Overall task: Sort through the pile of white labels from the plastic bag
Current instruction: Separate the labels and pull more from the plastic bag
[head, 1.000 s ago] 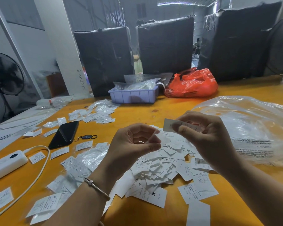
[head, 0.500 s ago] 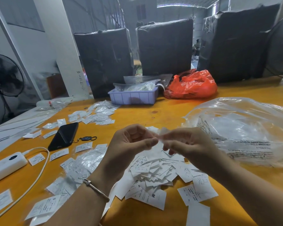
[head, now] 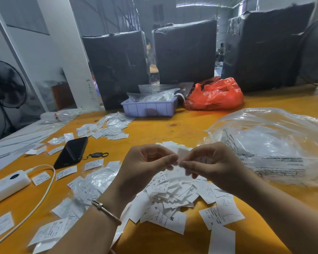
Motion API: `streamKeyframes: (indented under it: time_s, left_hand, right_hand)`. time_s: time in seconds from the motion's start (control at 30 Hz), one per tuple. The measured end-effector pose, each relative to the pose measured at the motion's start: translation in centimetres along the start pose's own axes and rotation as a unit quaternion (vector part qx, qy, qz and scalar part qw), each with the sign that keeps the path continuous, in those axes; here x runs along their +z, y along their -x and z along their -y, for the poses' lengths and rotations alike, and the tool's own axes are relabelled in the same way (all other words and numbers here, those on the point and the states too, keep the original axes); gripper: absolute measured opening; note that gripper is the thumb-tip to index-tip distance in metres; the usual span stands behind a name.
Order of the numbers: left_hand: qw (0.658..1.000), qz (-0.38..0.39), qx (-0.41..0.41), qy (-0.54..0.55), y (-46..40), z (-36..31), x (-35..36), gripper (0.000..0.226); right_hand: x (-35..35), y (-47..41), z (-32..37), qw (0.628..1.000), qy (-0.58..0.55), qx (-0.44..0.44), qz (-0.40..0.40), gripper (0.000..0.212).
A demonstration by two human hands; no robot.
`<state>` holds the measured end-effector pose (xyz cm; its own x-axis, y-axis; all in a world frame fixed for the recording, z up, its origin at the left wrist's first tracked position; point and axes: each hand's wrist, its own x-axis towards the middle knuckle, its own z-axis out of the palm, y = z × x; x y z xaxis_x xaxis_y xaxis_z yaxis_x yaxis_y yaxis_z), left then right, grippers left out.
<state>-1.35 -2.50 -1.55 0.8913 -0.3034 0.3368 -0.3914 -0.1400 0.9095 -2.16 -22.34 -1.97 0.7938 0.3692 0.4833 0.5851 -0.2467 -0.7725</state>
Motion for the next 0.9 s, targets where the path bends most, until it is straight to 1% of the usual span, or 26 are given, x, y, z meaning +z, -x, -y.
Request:
streamKeyframes:
  time_s: [0.03, 0.1, 0.17, 0.23, 0.27, 0.37, 0.43, 0.47, 0.57, 0.63, 0.77, 0.83, 0.9]
  left_hand:
    - [1.0, -0.008, 0.01, -0.008, 0.0, 0.0, 0.1, 0.026]
    - [0.999, -0.027, 0.026, -0.018, 0.0, 0.0, 0.1, 0.027]
    - [0.998, -0.04, 0.039, -0.026, 0.0, -0.1, 0.1, 0.027]
    - [0.997, -0.04, 0.049, -0.04, 0.0, -0.1, 0.1, 0.028]
    - [0.997, -0.04, 0.052, -0.045, 0.0, -0.1, 0.2, 0.028]
    - [0.996, -0.04, 0.056, -0.049, 0.2, 0.0, 0.2, 0.029]
    - [0.996, -0.039, 0.057, -0.052, 0.2, 0.0, 0.2, 0.029]
    - [0.996, -0.039, 0.056, -0.053, 0.2, 0.0, 0.2, 0.029]
    - [0.996, -0.035, 0.056, -0.06, 0.2, 0.0, 0.2, 0.027]
    - [0.996, -0.029, 0.055, -0.062, 0.2, 0.0, 0.2, 0.026]
    - [0.997, -0.012, 0.054, -0.063, 0.1, 0.0, 0.3, 0.025]
    - [0.997, -0.004, 0.054, -0.063, 0.1, 0.0, 0.3, 0.026]
    - [0.997, 0.001, 0.055, -0.063, 0.1, 0.1, 0.3, 0.027]
  right_hand:
    - [-0.1, 0.0, 0.1, 1.0, 0.005, -0.002, -0.015, 0.013]
    - [-0.4, -0.1, 0.4, 0.996, -0.017, -0.006, -0.091, 0.015]
    - [-0.9, -0.2, 0.9, 0.984, -0.029, -0.026, -0.176, 0.029]
    - [-1.2, -0.2, 1.4, 0.976, -0.009, -0.054, -0.212, 0.037]
    - [-1.2, -0.1, 1.8, 0.973, -0.01, -0.063, -0.22, 0.034]
    - [-1.1, 0.1, 2.3, 0.97, 0.022, -0.095, -0.221, 0.016]
    - [-1.0, 0.2, 2.3, 0.97, 0.044, -0.103, -0.217, 0.011]
    - [-1.0, 0.3, 2.2, 0.971, 0.036, -0.1, -0.215, 0.01]
    - [-1.1, 0.2, 2.3, 0.976, -0.035, -0.08, -0.201, 0.004]
    - [-1.1, 0.1, 2.2, 0.98, -0.058, -0.074, -0.174, 0.009]
    - [-1.1, -0.1, 1.9, 0.987, -0.039, -0.078, -0.135, 0.017]
    - [-0.9, -0.1, 1.9, 0.988, -0.028, -0.076, -0.133, 0.016]
    - [-0.9, -0.2, 1.8, 0.989, -0.022, -0.072, -0.13, 0.01]
